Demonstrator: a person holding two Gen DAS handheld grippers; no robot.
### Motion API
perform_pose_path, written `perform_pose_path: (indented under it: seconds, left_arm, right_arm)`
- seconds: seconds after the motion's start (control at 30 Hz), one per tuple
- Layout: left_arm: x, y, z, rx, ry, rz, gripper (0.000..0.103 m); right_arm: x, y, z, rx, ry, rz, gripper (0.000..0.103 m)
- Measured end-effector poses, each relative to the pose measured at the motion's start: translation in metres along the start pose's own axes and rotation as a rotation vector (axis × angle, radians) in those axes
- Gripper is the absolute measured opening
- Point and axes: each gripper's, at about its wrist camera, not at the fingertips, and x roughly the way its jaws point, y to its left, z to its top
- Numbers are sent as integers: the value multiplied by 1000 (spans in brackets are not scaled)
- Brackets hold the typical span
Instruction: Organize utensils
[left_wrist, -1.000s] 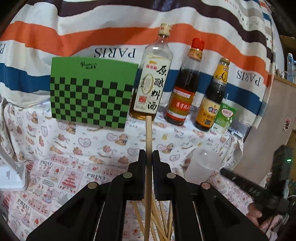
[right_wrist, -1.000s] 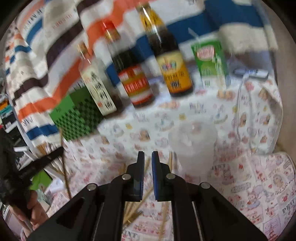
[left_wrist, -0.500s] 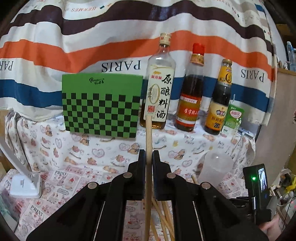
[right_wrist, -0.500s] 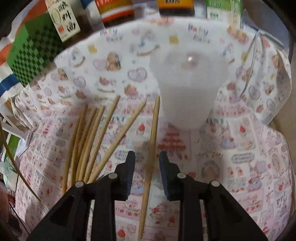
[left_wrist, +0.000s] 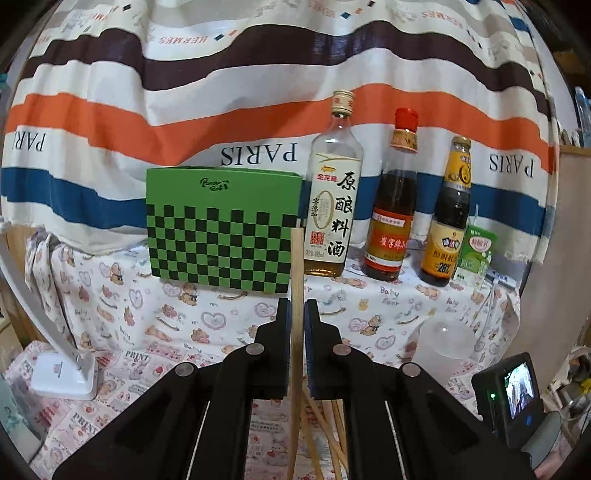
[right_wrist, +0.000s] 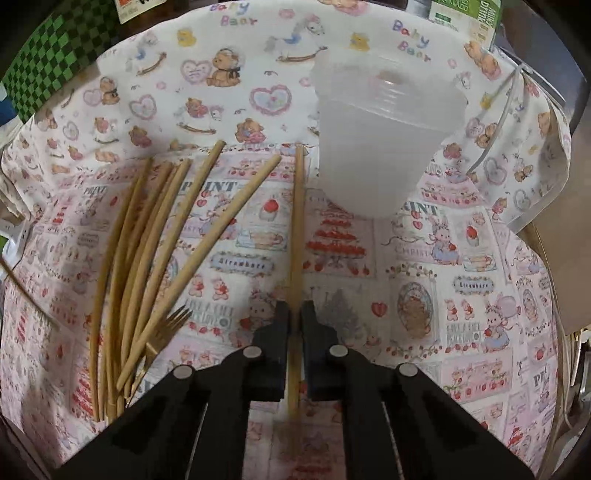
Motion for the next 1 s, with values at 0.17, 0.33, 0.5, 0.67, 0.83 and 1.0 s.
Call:
perform_pose_path:
  seconds: [0.17, 0.33, 0.5, 0.67, 0.83, 1.0]
  left_arm:
    - [-9, 5, 4, -20, -37, -1, 6]
    - [-13, 2, 3, -16, -62, -25, 6]
    - [-14, -8, 0, -6, -61, -112, 6]
    - [-11, -25, 16, -65, -52, -220, 6]
    - [0, -63, 61, -133, -91, -416, 6]
    - [36, -102, 80, -198, -140, -427, 6]
  right_arm:
    - [-83, -6, -5, 26, -361, 93, 6]
    - [-131, -16, -10, 52, -599, 177, 6]
    - [-152, -21, -18, 79, -732, 169, 6]
    - [-177, -37, -10, 127, -820, 151, 6]
    - [-191, -63, -6, 212, -944, 126, 6]
    - [-161, -88, 1, 262, -864, 130, 6]
